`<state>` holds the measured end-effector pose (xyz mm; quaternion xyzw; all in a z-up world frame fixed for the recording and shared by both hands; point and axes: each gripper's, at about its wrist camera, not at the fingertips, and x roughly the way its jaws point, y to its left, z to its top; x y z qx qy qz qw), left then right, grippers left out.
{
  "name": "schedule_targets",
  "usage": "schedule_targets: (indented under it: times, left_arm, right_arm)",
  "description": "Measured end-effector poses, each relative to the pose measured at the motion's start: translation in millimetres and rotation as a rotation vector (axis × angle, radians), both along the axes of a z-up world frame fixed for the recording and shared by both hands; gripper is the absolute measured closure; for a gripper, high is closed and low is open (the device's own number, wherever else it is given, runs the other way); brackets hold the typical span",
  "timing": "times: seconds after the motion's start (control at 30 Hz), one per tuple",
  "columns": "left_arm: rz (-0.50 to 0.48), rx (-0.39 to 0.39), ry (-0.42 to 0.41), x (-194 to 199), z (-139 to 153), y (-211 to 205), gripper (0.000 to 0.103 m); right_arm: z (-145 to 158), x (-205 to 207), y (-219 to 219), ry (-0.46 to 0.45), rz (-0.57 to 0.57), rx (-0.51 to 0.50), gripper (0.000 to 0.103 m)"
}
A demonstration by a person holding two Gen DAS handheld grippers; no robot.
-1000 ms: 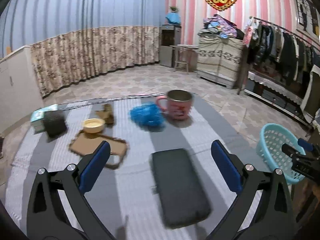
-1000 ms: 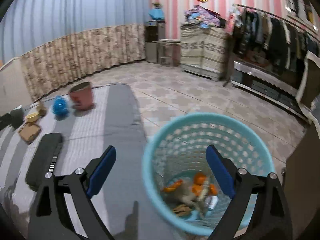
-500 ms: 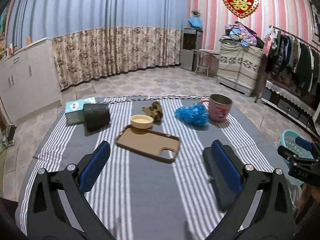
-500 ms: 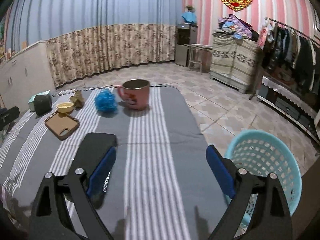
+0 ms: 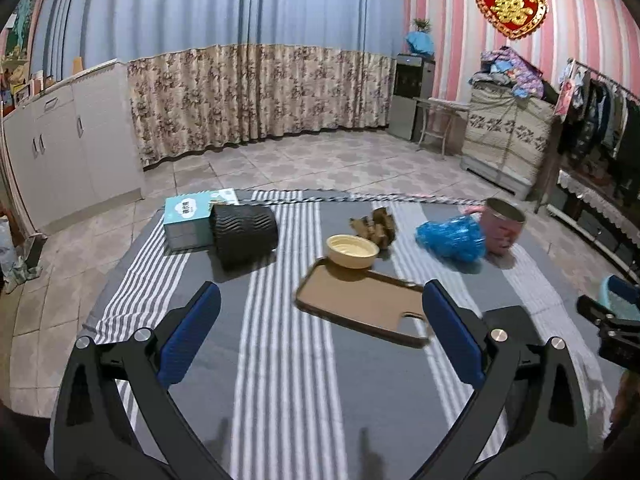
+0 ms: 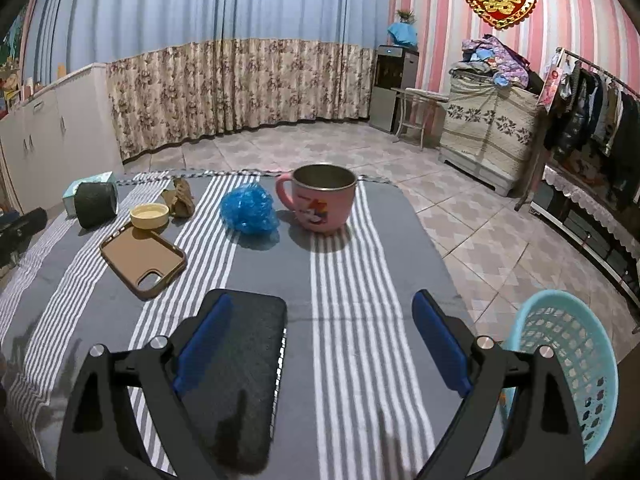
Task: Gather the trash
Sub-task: 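Move the left tool back to the mat and grasp the cream bowl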
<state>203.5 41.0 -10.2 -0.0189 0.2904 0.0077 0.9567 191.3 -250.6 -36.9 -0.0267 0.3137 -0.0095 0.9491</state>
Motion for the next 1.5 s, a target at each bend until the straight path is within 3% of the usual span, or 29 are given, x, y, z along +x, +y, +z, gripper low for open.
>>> schedule_targets:
  times: [0.23,0.73,1.03,1.2,1.3,1.5]
  left_arm:
    - [0.008,-0.069,0.089,47,-30,21,0.006]
    - [-0.098,-0.054,0.229,150,-61,-23,0.006]
    - [-0.125,-0.015,0.246,173,-75,-38,0.007]
    - [-0.159,-0.027,0.285,183,-84,-40,0.032]
    - [-0.159,-0.019,0.284,183,-85,-40,0.042]
    - [-0.145,-0.037,0.257,173,-77,-33,0.042]
  right_arm:
    - [-19,30,13,0.050,0.015,-0.026,0.013]
    - [-38,78,18,0.103,0.019,-0.011,0.013]
    - [-40,95,13,0.130,0.010,-0.012,0.013]
    - [-39,101,19,0.128,0.011,-0.027,0.013]
    - [-39,103,22,0.128,0.015,-0.036,0.013]
    - [-32,108,32,0.117,0.040,-0.030,0.013]
